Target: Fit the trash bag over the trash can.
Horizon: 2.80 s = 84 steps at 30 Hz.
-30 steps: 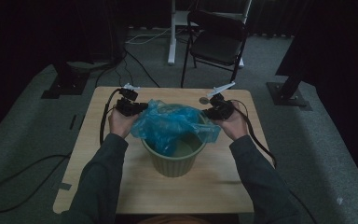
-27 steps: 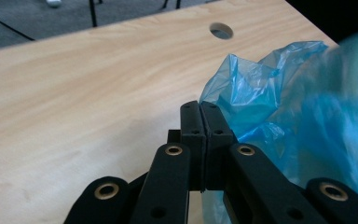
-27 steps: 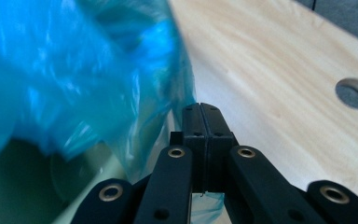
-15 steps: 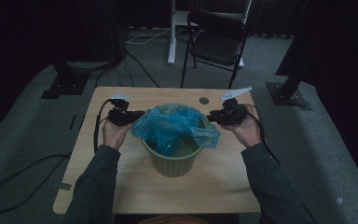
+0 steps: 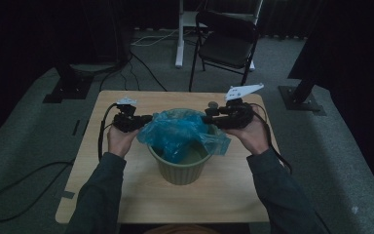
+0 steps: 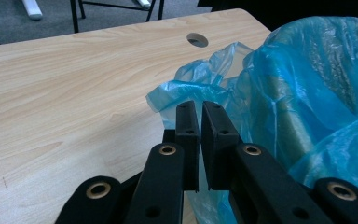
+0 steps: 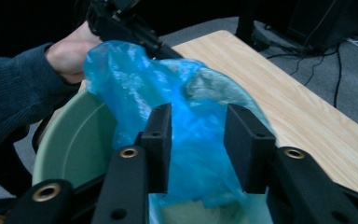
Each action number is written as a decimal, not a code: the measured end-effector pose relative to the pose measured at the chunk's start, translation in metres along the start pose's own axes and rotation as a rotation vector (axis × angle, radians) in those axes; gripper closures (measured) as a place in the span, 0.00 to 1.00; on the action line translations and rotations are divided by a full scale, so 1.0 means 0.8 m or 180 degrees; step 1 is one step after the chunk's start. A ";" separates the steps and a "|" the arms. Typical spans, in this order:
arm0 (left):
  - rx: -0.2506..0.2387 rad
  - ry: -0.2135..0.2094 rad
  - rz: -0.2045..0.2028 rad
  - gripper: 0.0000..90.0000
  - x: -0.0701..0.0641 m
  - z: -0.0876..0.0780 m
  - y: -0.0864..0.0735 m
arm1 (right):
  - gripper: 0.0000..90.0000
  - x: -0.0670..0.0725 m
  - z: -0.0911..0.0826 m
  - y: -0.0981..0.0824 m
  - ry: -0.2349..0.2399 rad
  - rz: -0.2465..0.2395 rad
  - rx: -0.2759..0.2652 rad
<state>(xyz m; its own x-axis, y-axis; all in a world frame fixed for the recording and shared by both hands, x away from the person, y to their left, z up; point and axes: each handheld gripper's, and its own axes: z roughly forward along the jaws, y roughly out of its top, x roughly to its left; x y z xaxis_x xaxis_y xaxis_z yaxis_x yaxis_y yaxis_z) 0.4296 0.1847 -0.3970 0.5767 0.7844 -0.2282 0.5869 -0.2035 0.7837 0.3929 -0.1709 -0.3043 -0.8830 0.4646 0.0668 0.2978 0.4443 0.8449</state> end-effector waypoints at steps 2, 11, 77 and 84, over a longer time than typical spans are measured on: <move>-0.0005 -0.0004 -0.0004 0.95 0.000 -0.002 -0.001 | 0.65 0.006 0.009 0.004 0.0010 -0.0046 0.0043; -0.0036 0.0008 0.0049 0.95 -0.004 -0.012 -0.005 | 1.00 0.007 0.025 -0.020 -0.0109 0.0011 0.0482; -0.0637 -0.0193 0.0117 0.73 -0.019 -0.100 -0.018 | 0.71 0.028 -0.029 -0.070 -0.0263 0.0174 0.0106; -0.0449 -0.0238 0.0333 0.59 -0.032 -0.074 -0.002 | 0.68 0.033 -0.012 -0.054 -0.0204 0.0102 0.0119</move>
<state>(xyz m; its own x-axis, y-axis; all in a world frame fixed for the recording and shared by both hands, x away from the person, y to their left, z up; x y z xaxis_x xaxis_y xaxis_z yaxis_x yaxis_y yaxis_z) 0.3803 0.1995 -0.3584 0.6741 0.7165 -0.1795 0.4391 -0.1933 0.8774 0.3530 -0.1849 -0.3339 -0.8481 0.5266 0.0583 0.3399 0.4563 0.8224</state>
